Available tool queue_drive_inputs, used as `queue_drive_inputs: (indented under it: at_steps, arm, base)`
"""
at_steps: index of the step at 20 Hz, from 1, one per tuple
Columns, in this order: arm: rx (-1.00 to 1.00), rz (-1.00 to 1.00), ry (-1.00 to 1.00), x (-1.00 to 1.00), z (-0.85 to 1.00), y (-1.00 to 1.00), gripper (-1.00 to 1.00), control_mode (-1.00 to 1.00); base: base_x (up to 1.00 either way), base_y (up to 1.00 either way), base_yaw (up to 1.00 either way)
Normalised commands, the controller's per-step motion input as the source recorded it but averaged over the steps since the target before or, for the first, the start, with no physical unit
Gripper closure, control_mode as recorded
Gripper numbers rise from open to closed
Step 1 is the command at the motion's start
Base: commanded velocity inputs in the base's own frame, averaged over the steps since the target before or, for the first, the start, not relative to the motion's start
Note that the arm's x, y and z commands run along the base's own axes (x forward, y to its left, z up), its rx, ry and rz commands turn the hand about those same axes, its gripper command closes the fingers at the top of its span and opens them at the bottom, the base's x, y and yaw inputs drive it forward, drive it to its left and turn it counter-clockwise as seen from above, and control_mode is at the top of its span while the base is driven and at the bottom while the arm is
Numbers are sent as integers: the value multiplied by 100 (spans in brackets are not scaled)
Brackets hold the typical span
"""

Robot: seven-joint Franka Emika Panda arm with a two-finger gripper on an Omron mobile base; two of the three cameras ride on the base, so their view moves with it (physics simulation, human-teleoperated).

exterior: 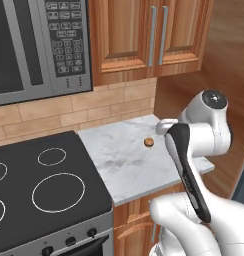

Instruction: Place the liquor on the top shelf of the fridge to keep it out of children's reach, and place the lime and tangerine on lower shelves for easy access.

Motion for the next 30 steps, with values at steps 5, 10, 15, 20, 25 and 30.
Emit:
queue_drive_inputs:
  at_steps: [5, 10, 15, 20, 25, 30]
  arm:
    - [19, 0, 2, 59, -53, -10, -100, -100]
    - [5, 0, 4, 50, -38, 0, -100, -100]
    - [0, 0, 9, 56, -28, 0, -100, -100]
    - [-2, -1, 13, 51, -30, 0, -100, -100]
    - [-1, -1, 13, 50, -27, 0, -100, -100]
    - [0, -1, 10, 45, -22, 0, -100, -100]
  base:
    - [0, 0, 0]
    - [0, 0, 0]
    - [0, 0, 0]
    - [0, 0, 0]
    - [0, 0, 0]
    - [0, 0, 0]
